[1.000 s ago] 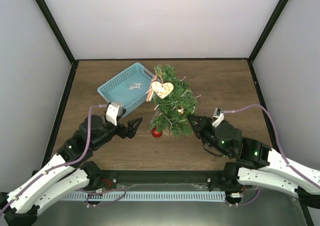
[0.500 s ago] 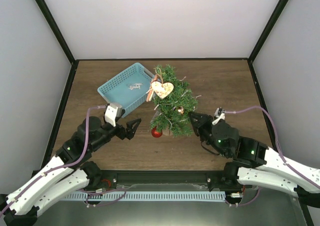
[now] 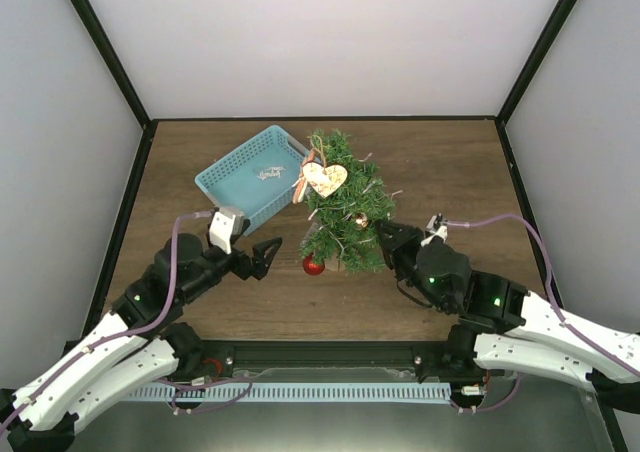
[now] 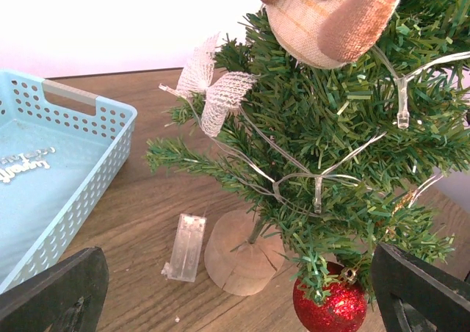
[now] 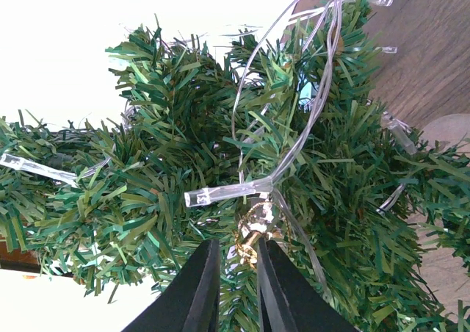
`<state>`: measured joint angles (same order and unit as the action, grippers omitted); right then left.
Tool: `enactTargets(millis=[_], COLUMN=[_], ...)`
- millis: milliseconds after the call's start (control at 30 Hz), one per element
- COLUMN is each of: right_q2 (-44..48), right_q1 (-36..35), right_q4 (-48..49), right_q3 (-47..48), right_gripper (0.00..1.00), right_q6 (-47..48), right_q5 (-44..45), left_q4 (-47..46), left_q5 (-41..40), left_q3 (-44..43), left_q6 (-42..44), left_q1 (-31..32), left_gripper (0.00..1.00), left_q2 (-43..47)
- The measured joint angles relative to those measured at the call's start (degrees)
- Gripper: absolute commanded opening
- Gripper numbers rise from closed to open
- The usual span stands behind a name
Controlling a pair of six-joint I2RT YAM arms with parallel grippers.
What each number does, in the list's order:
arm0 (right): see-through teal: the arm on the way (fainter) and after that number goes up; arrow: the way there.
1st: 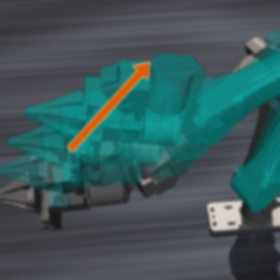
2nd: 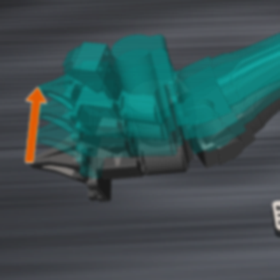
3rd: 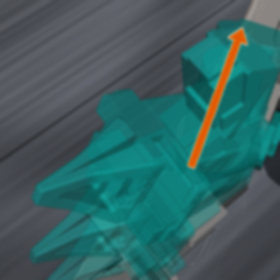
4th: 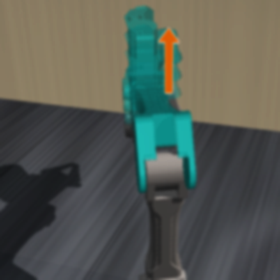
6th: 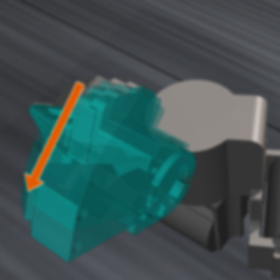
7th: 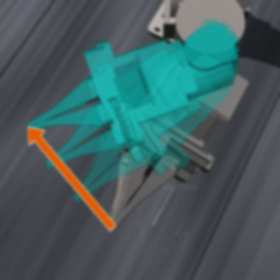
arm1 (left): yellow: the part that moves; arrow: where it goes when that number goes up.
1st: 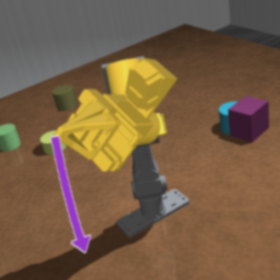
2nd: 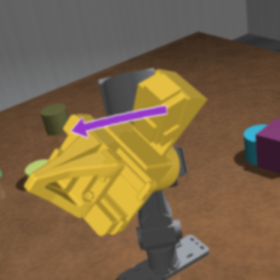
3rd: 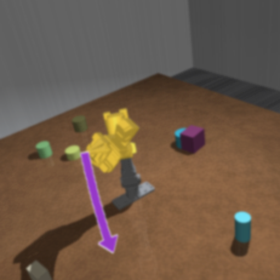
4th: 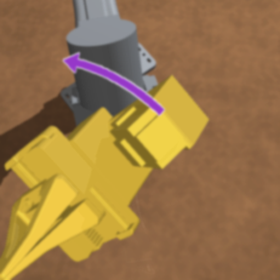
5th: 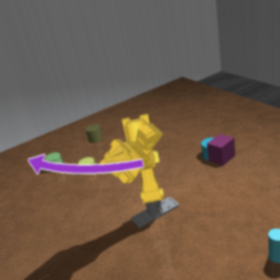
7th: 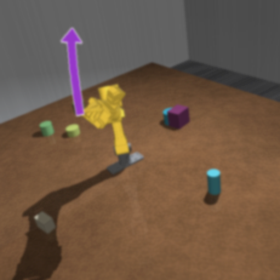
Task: Decorate the small christmas tree
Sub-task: Adjust the decoration item on the Christmas tree.
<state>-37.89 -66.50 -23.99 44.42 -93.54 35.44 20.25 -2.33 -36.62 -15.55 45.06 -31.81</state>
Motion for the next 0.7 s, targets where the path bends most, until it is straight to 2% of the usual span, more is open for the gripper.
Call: enactTargets(millis=[700], right_q2=[-1.33], right_q1=[0.0], right_q4=[0.5], right_q3=[-0.46], right_gripper=[0.2], right_q6=[-1.68], right_q5=[1.99], left_q4=[0.0], left_q5=[0.0], left_q3=[0.0], left_q6=[0.31], left_q1=[0.0], left_gripper=[0.99], left_q2=[0.66])
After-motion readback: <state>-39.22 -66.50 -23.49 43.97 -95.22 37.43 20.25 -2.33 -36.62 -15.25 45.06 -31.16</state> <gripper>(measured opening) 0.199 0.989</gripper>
